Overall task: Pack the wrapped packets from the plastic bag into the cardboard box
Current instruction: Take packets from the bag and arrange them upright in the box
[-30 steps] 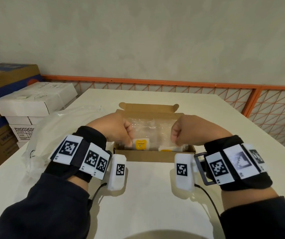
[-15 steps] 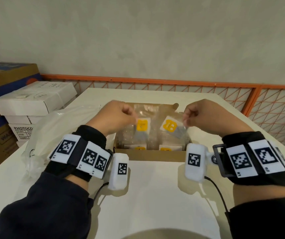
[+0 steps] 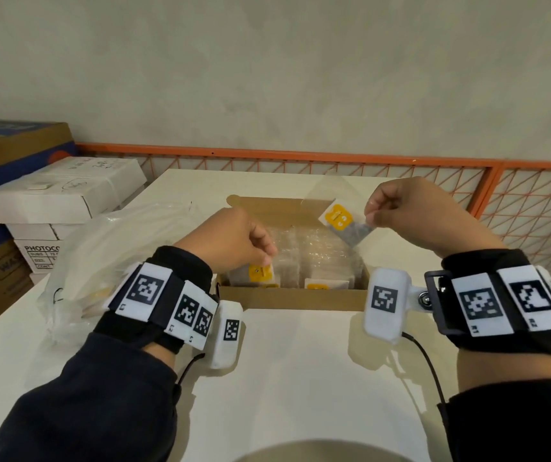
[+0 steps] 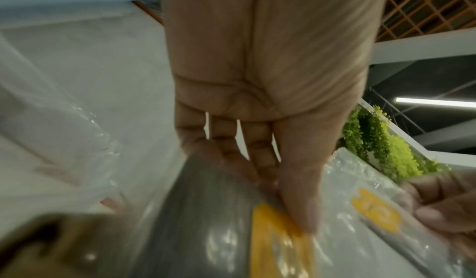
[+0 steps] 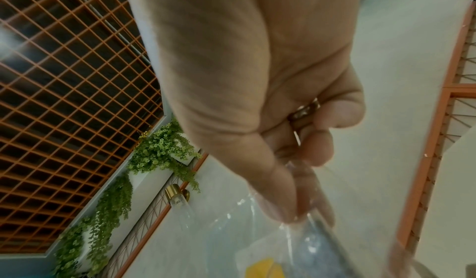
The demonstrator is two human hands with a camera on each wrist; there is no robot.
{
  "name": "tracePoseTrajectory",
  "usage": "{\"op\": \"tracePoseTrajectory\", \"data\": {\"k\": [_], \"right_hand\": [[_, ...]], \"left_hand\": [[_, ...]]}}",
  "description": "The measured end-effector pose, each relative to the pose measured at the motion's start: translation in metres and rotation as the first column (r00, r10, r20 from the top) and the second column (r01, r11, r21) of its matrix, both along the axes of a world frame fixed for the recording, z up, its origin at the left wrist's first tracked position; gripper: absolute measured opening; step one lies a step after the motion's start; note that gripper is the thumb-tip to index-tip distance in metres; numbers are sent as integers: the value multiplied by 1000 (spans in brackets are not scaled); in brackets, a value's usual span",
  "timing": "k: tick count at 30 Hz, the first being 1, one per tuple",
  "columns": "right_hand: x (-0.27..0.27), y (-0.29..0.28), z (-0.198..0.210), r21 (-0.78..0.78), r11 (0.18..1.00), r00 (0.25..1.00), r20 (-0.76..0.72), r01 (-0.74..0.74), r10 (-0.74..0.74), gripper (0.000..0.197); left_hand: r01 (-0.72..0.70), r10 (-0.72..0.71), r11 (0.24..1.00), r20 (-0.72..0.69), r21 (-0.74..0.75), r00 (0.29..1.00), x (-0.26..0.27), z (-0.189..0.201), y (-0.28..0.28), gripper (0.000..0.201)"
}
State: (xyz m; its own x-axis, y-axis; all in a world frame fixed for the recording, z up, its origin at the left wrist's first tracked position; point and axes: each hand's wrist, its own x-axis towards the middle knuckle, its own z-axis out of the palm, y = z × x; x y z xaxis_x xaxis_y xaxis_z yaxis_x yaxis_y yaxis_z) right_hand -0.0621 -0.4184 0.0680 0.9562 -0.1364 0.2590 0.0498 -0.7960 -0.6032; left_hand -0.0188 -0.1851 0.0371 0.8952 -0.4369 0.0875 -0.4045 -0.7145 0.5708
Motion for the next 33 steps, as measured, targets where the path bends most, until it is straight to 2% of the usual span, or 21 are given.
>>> {"op": "tracePoseTrajectory", "data": {"k": [4, 9, 12, 15, 17, 18, 22, 27, 33], "right_hand": [[-3, 5, 1, -55, 997, 996, -64, -60, 56, 19], [-9, 16, 1, -147, 978, 978, -166, -147, 122, 13], [-8, 24, 0, -163, 966, 955, -254, -200, 155, 19], [-4, 30, -8, -241, 948, 914, -393, -210, 102, 21], [-1, 32, -14, -266, 944, 896, -441, -193, 59, 10], [0, 33, -16, -274, 943, 894, -446, -187, 48, 6], [1, 36, -19, -297, 938, 892, -452, -178, 27, 19], [-2, 37, -10, -365, 919, 938, -345, -150, 16, 20], [4, 50, -24, -440, 867, 894, -448, -232, 12, 15]], "left_hand": [[-19, 28, 991, -65, 129, 997, 0, -2, 3, 11], [-32, 49, 980, -85, 195, 995, 1, -3, 4, 7], [-43, 61, 979, -86, 200, 994, 1, -3, 4, 8], [-56, 76, 980, -96, 192, 993, 2, -4, 5, 11], [-55, 76, 979, -97, 197, 992, 3, -5, 6, 12], [-53, 74, 978, -97, 201, 993, 3, -5, 6, 12], [-43, 66, 977, -105, 211, 992, 3, -5, 6, 13], [-21, 44, 977, -106, 210, 993, 2, -3, 6, 13], [-7, 39, 976, -140, 217, 989, 2, -2, 6, 13]]}}
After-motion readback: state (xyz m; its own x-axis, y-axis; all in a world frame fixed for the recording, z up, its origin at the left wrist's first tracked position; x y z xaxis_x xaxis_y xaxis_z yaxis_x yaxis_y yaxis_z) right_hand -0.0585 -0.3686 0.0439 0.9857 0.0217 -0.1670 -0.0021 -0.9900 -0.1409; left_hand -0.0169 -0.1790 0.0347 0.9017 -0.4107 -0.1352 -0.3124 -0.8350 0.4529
